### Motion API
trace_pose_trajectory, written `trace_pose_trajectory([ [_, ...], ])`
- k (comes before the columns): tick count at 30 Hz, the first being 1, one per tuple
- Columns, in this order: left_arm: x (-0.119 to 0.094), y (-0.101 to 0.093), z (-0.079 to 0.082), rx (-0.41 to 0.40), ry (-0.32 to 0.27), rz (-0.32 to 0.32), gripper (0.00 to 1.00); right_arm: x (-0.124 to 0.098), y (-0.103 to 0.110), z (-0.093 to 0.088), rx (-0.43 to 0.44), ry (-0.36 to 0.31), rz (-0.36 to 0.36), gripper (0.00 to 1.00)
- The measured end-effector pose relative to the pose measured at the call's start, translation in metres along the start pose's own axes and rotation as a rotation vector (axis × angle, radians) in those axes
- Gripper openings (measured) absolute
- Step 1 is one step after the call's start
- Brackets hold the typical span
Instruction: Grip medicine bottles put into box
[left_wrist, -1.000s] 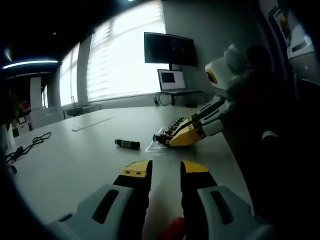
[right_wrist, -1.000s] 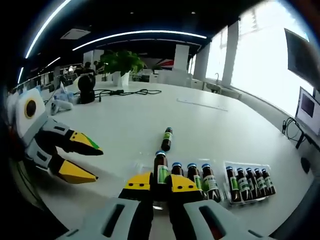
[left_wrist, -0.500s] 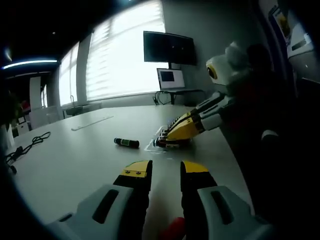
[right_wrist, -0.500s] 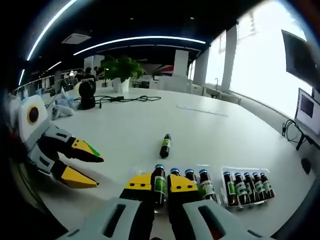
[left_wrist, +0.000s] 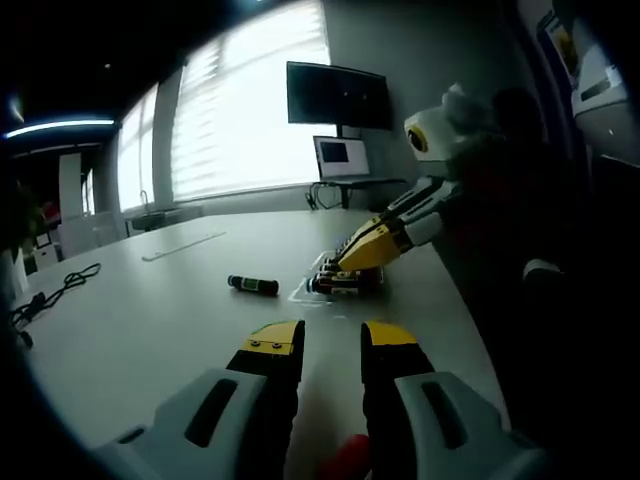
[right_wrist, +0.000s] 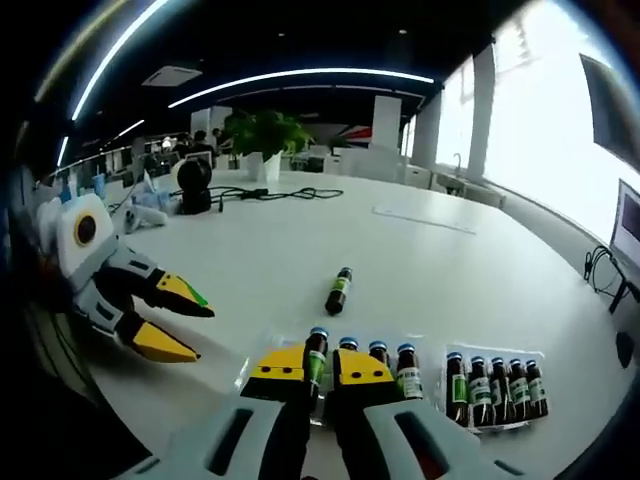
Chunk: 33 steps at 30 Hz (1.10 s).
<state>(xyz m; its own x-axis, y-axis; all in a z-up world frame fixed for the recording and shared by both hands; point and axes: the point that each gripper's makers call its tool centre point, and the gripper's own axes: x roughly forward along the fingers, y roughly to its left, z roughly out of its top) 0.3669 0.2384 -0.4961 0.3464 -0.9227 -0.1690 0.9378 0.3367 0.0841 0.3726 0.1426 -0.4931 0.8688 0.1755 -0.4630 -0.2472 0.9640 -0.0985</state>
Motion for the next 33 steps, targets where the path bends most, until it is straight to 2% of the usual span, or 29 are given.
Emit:
trace_pose_trajectory([
  [4, 0.0, -0.002, 0.0, 0.0, 0.001, -0.009, 0.16, 0.0, 0.001, 0.0, 0.036, -0.006, 0.006, 0.03],
  [19, 0.0, -0.001, 0.0, 0.002, 0.002, -0.009, 0.16, 0.006, 0.007, -0.01, 0.027, 0.081, 0.043, 0.03],
  [33, 0.0, -0.001, 0.001, 0.005, 0.001, -0.006, 0.16, 0.007, 0.008, -0.01, 0.002, 0.096, 0.033, 0.02],
])
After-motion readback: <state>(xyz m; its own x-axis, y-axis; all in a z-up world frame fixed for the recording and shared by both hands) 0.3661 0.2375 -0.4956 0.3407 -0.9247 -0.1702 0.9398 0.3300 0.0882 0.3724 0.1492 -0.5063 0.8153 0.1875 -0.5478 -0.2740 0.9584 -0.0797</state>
